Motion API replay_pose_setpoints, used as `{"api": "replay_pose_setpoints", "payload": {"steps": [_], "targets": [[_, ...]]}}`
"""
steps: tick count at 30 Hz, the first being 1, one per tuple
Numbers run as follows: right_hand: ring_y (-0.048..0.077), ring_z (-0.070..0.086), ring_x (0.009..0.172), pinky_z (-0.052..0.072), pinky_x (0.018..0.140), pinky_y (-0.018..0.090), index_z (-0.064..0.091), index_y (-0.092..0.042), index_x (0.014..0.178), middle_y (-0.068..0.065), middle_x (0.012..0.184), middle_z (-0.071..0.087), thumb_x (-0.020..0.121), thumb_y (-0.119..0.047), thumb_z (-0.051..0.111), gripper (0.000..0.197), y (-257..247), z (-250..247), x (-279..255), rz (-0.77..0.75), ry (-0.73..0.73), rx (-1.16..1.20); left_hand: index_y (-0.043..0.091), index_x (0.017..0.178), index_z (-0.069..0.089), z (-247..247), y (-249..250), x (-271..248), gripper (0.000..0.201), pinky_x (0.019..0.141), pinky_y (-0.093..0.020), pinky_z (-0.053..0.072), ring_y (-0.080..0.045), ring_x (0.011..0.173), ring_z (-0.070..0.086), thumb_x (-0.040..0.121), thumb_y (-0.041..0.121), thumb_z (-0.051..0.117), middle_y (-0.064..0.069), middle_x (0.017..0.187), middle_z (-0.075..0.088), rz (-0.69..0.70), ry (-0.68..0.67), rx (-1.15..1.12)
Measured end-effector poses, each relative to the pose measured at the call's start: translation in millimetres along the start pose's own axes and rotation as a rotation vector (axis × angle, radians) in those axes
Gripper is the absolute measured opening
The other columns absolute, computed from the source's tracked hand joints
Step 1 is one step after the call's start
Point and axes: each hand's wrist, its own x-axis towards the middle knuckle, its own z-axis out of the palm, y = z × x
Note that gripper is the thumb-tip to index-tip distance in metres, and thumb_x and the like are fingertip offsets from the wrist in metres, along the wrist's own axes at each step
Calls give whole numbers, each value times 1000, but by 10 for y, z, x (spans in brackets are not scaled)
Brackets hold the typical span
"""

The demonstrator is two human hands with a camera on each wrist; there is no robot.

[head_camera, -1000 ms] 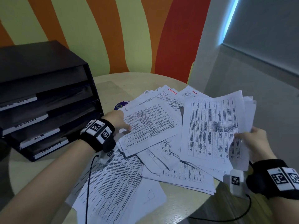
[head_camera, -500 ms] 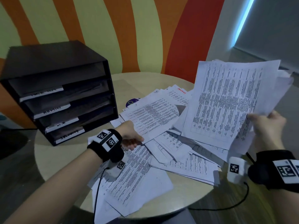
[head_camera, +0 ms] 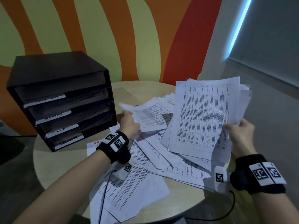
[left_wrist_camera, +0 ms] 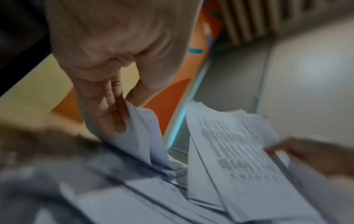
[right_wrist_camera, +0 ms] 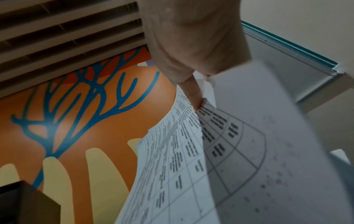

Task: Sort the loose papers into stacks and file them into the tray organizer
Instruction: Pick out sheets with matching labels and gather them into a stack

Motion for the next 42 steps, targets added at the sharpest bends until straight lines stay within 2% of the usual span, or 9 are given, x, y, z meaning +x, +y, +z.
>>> {"api": "replay_pose_setpoints", "payload": {"steps": [5,10,16,22,29,35,38,40,42], "targets": [[27,57,95,44,83,34,58,1,118,13,105,61,88,9,58,31,99,0,81,16,22,-20,16,126,33,-334,434,88,51,54,-39,36,-30,60,49,84,-11,44,-7,73,51,545,236,254],[26,57,83,45,75,36,60,-4,101,13,92,63,86,9,57,21,160,26,159,16,39,-21,8,119,41,-827,800,226,33,66,-25,44,-11,72,53,91,-3,54,10,81,51,784,439,-169],[18,44,63,36,58,26,53,-7,74,4,69,49,81,14,44,24,85,89,201,-64,183,83,18,117,44,-1084,889,335,36,71,-17,49,2,71,58,90,7,66,2,82,58,626,432,-521],[-2,36,41,31,43,18,46,-15,63,-8,56,44,80,11,50,31,-112,181,118,-205,125,252,18,113,55,-994,848,344,32,79,-42,55,-22,84,66,87,12,71,-12,91,65,567,319,-560],[14,65,71,54,73,28,66,-7,87,1,80,72,89,2,60,12,-270,485,23,-179,-302,349,14,84,68,-788,1070,296,8,83,-37,54,-24,89,66,90,9,67,-8,90,69,481,158,-623],[15,72,80,56,68,26,66,-6,101,2,87,76,103,-15,42,26,-282,708,-249,-146,-470,362,10,107,55,-589,1033,460,15,107,-40,39,-21,119,52,100,22,54,-6,118,57,312,69,-616],[2,70,90,52,70,12,66,-19,106,-11,94,75,103,-34,37,33,-267,719,-338,-194,-506,270,12,106,53,-513,963,482,10,100,-31,36,-20,120,50,99,20,54,-2,116,55,286,107,-613],[-3,67,87,50,72,11,63,-25,103,-17,90,72,96,-41,49,22,-260,743,-396,-255,-546,158,13,106,54,-443,911,493,9,102,-32,39,-20,119,52,99,18,55,-4,118,57,276,117,-586],[9,64,76,52,64,18,61,-18,100,-6,83,66,90,-25,66,13,-230,802,-416,-283,-565,1,12,105,57,-355,871,481,10,106,-41,43,-24,117,56,97,18,57,-8,120,60,277,95,-566]]}}
